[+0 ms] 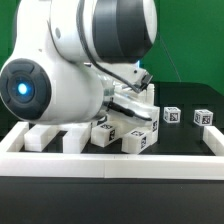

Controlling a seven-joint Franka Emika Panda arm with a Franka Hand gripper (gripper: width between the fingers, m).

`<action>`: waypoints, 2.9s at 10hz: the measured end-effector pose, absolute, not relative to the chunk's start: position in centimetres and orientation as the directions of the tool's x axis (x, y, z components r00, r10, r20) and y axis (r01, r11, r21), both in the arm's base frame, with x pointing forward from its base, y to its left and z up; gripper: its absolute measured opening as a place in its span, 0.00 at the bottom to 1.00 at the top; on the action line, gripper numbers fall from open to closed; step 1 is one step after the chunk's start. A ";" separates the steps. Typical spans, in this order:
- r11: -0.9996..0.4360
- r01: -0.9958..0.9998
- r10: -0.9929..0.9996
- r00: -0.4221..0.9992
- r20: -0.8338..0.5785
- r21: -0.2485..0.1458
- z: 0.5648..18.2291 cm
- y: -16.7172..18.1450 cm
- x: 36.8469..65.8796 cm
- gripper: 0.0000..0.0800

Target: Assemble chair

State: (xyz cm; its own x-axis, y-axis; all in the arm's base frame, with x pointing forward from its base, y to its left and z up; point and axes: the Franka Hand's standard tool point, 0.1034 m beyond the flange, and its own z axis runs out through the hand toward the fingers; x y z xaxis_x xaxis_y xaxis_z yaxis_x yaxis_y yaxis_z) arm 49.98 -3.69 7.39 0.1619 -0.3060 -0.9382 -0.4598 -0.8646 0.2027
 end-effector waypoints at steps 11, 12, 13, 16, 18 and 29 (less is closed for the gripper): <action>-0.873 -0.480 -0.394 0.585 -0.709 0.090 9.7 -4.0 55.6 0.81; -0.875 -0.479 -0.400 0.626 -0.670 0.075 9.9 -3.9 55.9 0.81; -0.881 -0.469 -0.406 0.689 -0.601 0.059 10.2 -3.9 57.0 0.81; -0.878 -0.478 -0.437 0.796 -0.419 0.007 11.3 -3.3 59.1 0.81; -0.882 -0.471 -0.450 0.858 -0.250 -0.031 11.1 -2.6 59.5 0.81; -0.965 -0.250 -0.233 0.955 -0.186 -0.075 8.9 -9.2 58.6 0.81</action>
Offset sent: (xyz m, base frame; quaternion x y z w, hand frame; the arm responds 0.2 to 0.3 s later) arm 0.0021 -0.0023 0.0343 -0.0113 0.0086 -0.0105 0.9998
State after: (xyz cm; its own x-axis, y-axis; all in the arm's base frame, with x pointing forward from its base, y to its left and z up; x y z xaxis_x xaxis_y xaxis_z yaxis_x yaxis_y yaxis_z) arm 58.60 -9.16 8.95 0.9547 -0.2326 -0.1858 -0.2499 -0.9653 -0.0753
